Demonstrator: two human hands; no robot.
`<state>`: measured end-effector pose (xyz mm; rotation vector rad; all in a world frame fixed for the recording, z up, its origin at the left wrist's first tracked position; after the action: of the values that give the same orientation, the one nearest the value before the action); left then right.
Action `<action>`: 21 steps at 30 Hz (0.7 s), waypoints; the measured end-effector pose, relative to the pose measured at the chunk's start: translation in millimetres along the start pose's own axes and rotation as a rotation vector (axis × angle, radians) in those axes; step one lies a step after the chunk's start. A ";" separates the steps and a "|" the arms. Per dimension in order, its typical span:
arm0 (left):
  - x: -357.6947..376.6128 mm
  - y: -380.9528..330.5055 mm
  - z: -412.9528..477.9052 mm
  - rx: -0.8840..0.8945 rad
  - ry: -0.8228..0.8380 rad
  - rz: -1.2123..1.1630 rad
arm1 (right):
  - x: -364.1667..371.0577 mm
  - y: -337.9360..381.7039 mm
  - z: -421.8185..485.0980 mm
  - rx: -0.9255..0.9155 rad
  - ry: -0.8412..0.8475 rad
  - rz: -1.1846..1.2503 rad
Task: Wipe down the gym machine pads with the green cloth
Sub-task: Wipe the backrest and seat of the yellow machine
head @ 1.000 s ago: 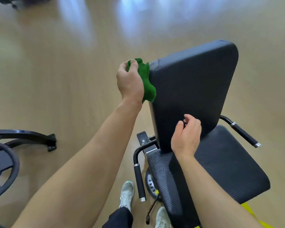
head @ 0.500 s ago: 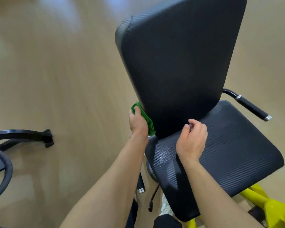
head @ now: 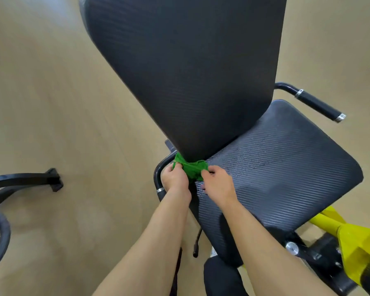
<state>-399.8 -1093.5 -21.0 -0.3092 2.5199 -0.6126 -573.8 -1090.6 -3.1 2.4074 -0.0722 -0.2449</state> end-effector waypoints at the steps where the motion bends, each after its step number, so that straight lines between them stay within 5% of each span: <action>1: -3.6 -3.0 2.5 0.023 -0.018 0.036 | 10.1 -4.0 0.0 0.073 0.034 0.126; 4: -18.6 -15.1 6.3 0.116 -0.094 0.229 | 29.6 -8.7 2.4 0.208 0.030 0.341; 11: -10.2 -33.8 -5.0 0.360 -0.128 0.586 | 13.0 4.8 24.2 0.041 -0.151 -0.036; 21: 27.6 15.1 -34.9 0.094 -0.042 0.178 | -16.1 27.3 42.1 -0.065 -0.231 -0.229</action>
<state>-443.1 -1076.9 -13.8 -0.0621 2.4360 -0.6442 -597.4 -1136.6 -13.5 2.3126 0.1053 -0.6213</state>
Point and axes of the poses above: each hand's wrist, its own z-axis towards the middle knuckle, its own x-axis out of the palm, y = z × x, the point moved 10 cm from there along z, towards the middle knuckle, and after that the axes turned 13 degrees about z, right-handed, at the moved point
